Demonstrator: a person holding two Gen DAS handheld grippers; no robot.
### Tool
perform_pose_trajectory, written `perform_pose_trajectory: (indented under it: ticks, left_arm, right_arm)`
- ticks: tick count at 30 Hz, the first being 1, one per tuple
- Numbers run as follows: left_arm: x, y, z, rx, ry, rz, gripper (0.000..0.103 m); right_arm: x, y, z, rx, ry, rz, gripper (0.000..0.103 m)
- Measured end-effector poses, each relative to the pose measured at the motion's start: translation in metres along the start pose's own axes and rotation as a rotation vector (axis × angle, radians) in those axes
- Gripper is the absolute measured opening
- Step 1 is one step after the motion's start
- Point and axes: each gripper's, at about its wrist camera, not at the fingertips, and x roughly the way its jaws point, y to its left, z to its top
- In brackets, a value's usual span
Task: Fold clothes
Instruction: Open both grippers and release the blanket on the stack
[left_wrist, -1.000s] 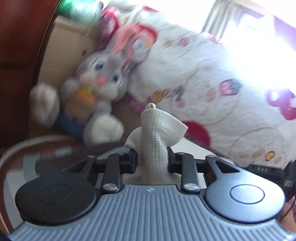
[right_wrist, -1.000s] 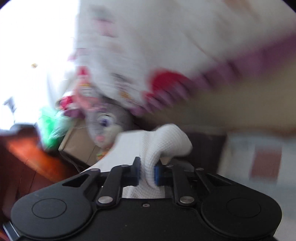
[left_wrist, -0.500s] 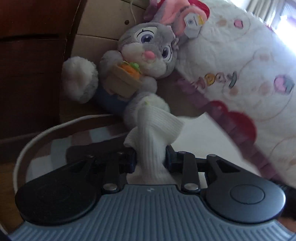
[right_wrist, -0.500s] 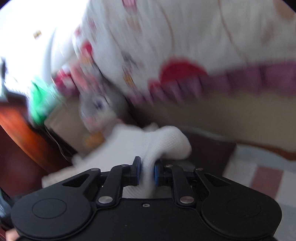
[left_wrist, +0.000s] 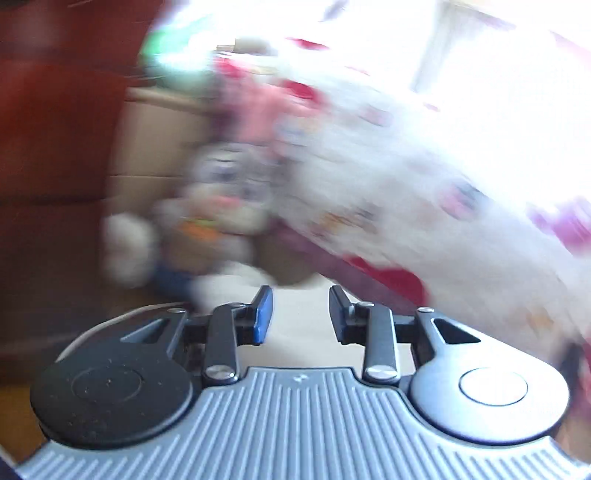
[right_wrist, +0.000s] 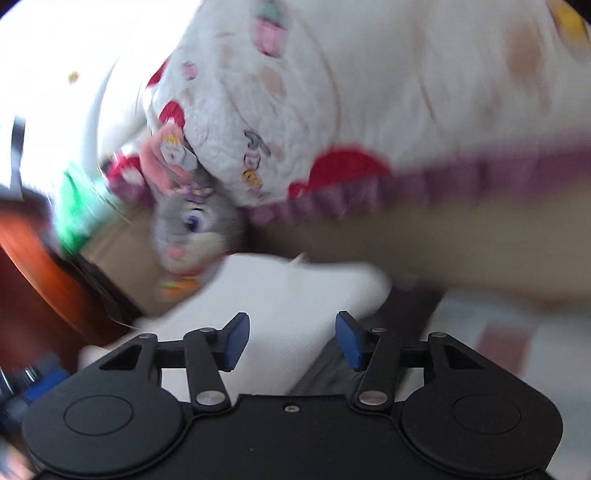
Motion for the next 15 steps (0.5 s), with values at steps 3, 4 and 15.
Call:
perform_pose_trajectory:
  ticks: [3, 4, 15]
  left_arm:
    - [0.032, -0.02, -0.013, 0.058, 0.143, 0.0, 0.007]
    - [0.039, -0.016, -0.021, 0.043, 0.18, 0.01, 0.006]
    - [0.055, 0.014, -0.057, -0.094, 0.252, 0.0, 0.006]
  right_arm:
    - [0.015, -0.028, -0.006, 0.24, 0.083, 0.145, 0.044]
    - [0.019, -0.034, -0.01, 0.294, 0.086, 0.17, 0.037]
    - [0.025, 0.006, 0.025, -0.139, -0.076, -0.08, 0.01]
